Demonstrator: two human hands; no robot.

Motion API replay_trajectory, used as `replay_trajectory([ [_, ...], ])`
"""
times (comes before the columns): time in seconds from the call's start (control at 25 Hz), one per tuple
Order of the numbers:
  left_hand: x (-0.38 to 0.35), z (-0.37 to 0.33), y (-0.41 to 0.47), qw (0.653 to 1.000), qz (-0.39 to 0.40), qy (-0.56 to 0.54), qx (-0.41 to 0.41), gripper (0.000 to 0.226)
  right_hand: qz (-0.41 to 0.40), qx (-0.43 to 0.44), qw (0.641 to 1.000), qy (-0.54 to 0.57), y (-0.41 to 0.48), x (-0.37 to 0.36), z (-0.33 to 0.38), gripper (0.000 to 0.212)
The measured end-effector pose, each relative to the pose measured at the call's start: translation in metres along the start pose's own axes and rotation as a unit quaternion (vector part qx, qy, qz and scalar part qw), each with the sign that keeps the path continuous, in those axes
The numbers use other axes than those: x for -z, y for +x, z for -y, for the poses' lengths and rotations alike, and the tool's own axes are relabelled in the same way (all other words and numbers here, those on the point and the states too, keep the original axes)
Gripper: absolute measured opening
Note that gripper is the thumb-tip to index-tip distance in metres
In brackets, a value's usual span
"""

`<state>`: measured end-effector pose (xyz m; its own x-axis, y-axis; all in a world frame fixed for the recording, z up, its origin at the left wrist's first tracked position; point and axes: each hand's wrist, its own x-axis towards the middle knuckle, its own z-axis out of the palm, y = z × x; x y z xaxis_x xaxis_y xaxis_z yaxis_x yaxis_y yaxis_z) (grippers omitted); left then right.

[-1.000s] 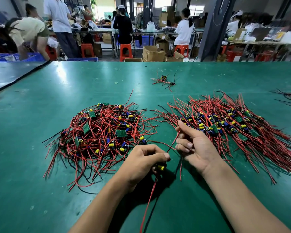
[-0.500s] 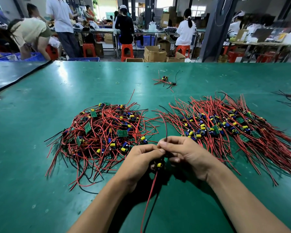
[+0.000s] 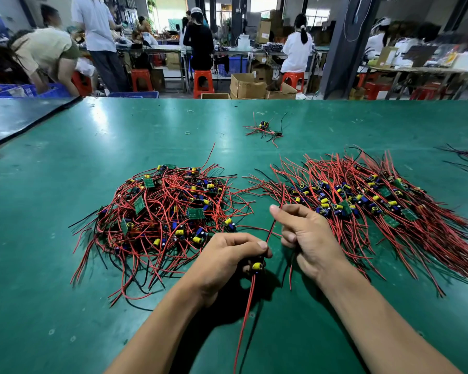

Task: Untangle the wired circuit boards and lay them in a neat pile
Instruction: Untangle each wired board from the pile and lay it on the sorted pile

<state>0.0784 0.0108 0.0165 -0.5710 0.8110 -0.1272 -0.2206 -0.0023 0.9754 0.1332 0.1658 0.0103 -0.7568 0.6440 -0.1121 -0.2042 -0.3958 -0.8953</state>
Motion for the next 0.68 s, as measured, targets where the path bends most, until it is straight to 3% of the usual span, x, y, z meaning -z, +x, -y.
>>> replay_trajectory([
  [0.16,0.000,-0.002,-0.002,0.999,0.026,0.034,0.001,0.017,-0.034,0.046,0.998,0.003,0.007,0.006,0.002,0.028],
  [0.28,0.001,-0.002,-0.003,0.999,0.024,0.031,0.002,0.016,-0.046,0.124,0.988,-0.085,0.008,0.010,-0.001,0.032],
  [0.44,0.003,-0.003,-0.004,0.999,0.029,0.038,0.002,0.019,-0.090,0.258,0.904,-0.328,0.009,0.018,0.001,0.037],
  [0.52,0.003,-0.004,-0.005,0.999,0.026,0.035,0.004,0.020,-0.096,0.276,0.890,-0.350,0.010,0.023,0.003,0.038],
  [0.68,0.005,-0.004,-0.005,0.999,0.027,0.012,0.013,0.018,-0.088,0.258,0.901,-0.336,0.013,0.024,0.002,0.028],
])
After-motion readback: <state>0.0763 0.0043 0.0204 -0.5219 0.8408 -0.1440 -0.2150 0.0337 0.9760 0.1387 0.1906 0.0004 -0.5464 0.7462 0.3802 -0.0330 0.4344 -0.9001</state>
